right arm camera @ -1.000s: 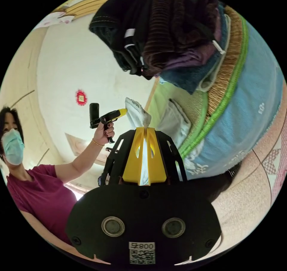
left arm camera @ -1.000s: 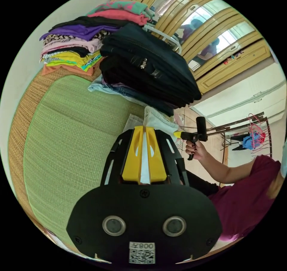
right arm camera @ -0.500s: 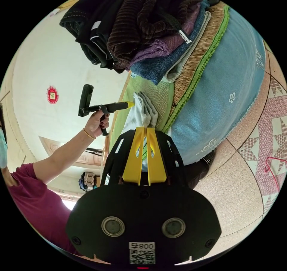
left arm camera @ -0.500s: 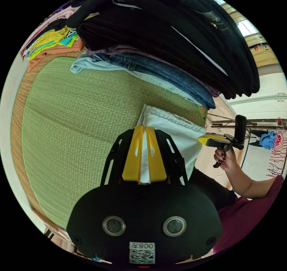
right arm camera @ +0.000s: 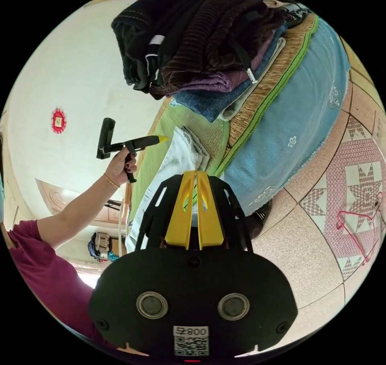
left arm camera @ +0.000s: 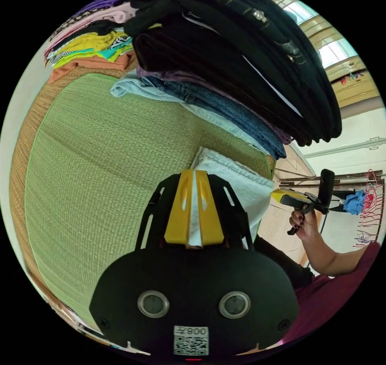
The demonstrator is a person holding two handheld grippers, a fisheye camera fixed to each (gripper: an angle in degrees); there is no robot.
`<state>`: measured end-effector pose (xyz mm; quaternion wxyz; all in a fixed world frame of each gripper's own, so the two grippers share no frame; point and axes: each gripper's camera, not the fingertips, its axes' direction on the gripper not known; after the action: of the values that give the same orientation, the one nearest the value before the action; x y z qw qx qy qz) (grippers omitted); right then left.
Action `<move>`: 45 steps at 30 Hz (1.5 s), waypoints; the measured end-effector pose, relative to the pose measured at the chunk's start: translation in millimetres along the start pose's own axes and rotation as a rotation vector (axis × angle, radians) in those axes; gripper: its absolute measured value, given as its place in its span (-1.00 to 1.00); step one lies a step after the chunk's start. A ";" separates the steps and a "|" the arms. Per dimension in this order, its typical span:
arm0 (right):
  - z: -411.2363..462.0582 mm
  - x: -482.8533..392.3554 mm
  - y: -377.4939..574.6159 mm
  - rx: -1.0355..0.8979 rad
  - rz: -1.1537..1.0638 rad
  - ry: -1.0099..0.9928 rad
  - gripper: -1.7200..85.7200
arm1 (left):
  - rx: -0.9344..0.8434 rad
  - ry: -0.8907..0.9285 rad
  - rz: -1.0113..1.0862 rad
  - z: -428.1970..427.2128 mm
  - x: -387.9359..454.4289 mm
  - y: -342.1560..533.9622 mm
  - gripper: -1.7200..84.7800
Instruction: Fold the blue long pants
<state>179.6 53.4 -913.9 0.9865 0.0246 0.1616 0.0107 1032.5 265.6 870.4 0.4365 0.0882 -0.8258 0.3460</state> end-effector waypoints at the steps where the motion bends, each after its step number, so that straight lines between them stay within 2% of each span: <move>1: 2.7 -7.9 3.0 0.008 -0.006 0.021 -0.96 | 0.025 0.002 -0.004 -5.3 -7.6 17.3 -0.95; 6: 26.2 -62.5 6.7 0.026 -0.122 0.110 -0.96 | 0.155 -0.001 -0.066 -39.6 -52.0 132.4 -0.95; 8: 63.0 -86.2 2.2 -0.042 -0.191 0.138 -0.96 | 0.184 -0.004 -0.136 -49.7 -76.6 193.1 -0.95; 14: 131.1 -131.8 5.9 -0.115 -0.251 0.267 -0.96 | 0.212 -0.039 -0.537 -63.0 -162.2 434.5 -0.93; 16: 148.1 -158.1 11.0 -0.131 -0.296 0.266 -0.96 | 0.253 -0.017 -0.683 -56.6 -182.5 525.3 -0.91; 19: 196.2 -218.8 23.5 -0.191 -0.417 0.190 -0.96 | 0.299 0.016 -0.772 -37.2 -195.1 606.5 -0.88; 21: 238.1 -263.1 34.8 -0.256 -0.502 0.107 -0.96 | 0.281 0.006 -0.787 -21.5 -199.0 639.2 -0.86; 26: 403.1 -396.5 92.8 -0.554 -0.769 -0.088 -0.96 | 0.242 -0.068 -0.813 18.9 -215.8 707.7 -0.83; 32: 553.9 -474.7 163.6 -0.771 -0.903 -0.041 -0.96 | 0.288 -0.123 -0.746 53.7 -235.8 762.0 -0.77; 38: 627.7 -495.3 213.6 -0.880 -0.952 0.038 -0.94 | 0.231 -0.174 -0.768 107.9 -266.5 801.3 -0.88; 45: 651.8 -502.6 226.9 -0.859 -1.026 0.143 -0.84 | 0.396 -0.080 -0.795 130.1 -295.7 875.8 -0.94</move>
<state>-91.4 235.9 -125.1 0.7757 -0.4508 0.1990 -0.3942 732.9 787.4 156.8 0.4779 0.4940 -0.6620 0.2990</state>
